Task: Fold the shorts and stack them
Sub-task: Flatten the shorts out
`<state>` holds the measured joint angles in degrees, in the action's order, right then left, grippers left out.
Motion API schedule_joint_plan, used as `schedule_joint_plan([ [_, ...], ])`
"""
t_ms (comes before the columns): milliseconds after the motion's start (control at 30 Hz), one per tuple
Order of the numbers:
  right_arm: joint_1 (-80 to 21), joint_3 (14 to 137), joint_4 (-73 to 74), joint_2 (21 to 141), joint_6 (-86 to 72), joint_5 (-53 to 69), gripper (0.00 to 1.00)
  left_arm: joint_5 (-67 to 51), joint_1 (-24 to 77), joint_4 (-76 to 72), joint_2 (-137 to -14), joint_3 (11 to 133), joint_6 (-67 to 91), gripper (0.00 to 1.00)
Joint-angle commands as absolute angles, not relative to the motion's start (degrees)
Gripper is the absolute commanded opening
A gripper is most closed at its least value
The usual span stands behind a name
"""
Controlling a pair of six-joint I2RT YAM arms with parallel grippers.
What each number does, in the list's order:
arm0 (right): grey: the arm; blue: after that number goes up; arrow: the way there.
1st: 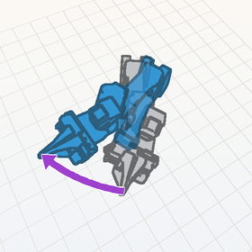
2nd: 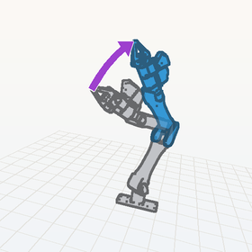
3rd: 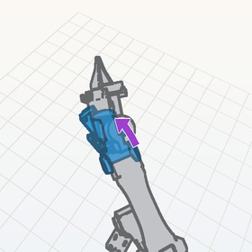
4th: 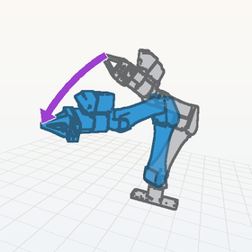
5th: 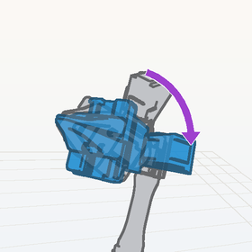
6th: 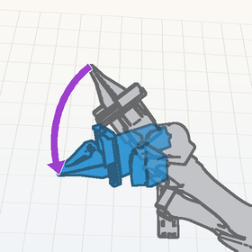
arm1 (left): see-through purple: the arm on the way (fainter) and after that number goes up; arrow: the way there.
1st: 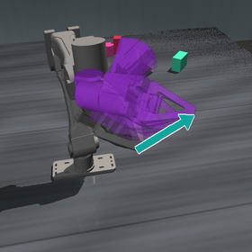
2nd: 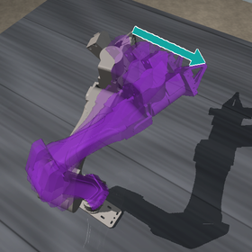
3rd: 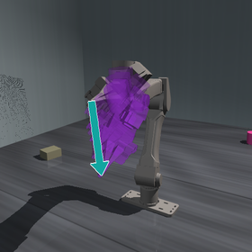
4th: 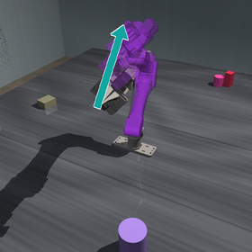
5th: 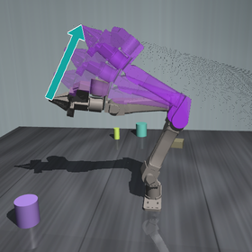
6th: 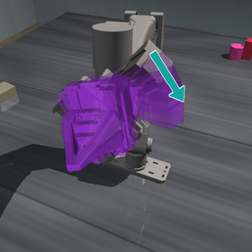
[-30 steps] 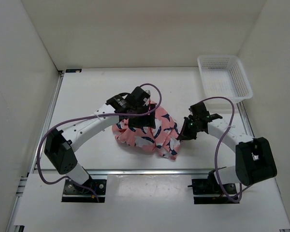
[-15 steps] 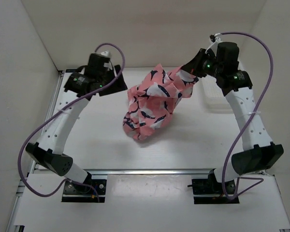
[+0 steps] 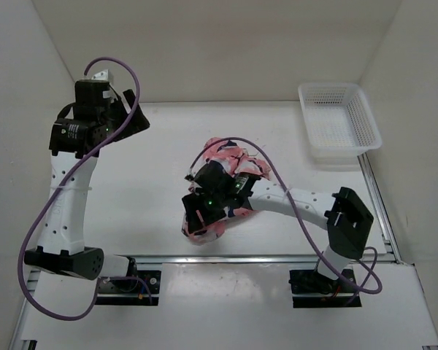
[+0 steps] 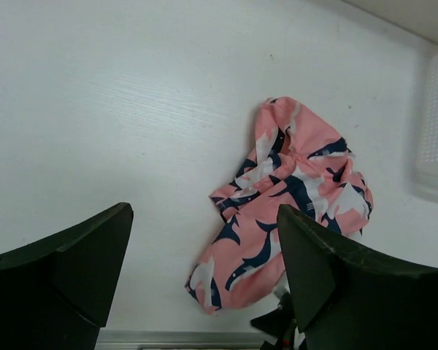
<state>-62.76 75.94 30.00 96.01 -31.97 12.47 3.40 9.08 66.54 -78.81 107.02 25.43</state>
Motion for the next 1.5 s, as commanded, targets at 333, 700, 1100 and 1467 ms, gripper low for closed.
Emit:
schedule_joint_plan([
  [333, -29.5, 63.8, 32.0, 75.5, -32.4, 8.9, 0.44, -14.8, 22.5, 53.2, -65.0, 60.3, 29.1, 0.91],
  [700, -24.3, 61.9, 26.0, 84.0, -35.2, 16.4, 0.89, -19.2, 31.0, 44.8, -67.0, 47.9, 36.6, 1.00],
  [1100, -21.3, 62.5, 13.4, 93.7, -41.8, 19.3, 0.45, -16.2, 31.6, 40.7, -78.0, 48.1, 35.4, 0.55],
  [1467, -19.9, 82.1, 19.1, 94.4, -39.1, 16.2, 0.00, -9.6, 23.0, 50.8, -87.7, 79.4, 31.2, 0.11],
])
